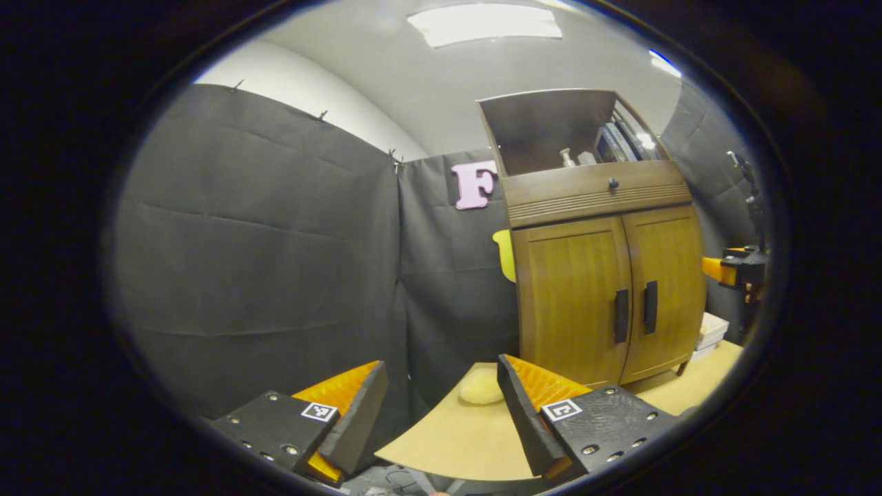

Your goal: Open the right door of the double-door shoe cabinet with the right hand, and open the left door with the left hand.

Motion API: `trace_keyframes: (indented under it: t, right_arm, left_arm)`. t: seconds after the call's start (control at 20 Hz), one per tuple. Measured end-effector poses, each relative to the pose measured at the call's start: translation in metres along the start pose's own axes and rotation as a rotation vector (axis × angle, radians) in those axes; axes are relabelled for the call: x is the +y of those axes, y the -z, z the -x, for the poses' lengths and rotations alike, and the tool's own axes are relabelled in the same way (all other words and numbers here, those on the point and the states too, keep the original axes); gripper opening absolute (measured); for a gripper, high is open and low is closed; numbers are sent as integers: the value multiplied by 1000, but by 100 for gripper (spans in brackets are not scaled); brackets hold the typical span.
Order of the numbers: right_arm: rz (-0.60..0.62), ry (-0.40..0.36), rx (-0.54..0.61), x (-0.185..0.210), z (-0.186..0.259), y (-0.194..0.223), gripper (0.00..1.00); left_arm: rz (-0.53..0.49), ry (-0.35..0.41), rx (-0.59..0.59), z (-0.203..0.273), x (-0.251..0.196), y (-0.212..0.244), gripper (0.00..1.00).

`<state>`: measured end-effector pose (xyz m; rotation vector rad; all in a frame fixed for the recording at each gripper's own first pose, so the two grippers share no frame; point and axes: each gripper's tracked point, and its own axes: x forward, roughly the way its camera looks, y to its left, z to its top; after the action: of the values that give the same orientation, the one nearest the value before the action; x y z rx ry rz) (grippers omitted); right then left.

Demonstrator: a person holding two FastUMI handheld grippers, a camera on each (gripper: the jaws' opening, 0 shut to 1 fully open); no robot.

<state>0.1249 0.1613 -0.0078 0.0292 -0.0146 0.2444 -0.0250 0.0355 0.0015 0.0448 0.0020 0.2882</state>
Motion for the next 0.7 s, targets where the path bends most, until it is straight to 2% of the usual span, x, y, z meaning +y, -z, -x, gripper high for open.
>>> trace_keyframes:
  t: [0.25,0.7]
  right_arm:
    - [3,-23,13,17,-32,12,97]
    - [4,-54,93,44,-77,56,98]
  left_arm:
    - [-15,-55,2,3,5,0,90]
    - [-16,-171,5,14,17,-5,90]
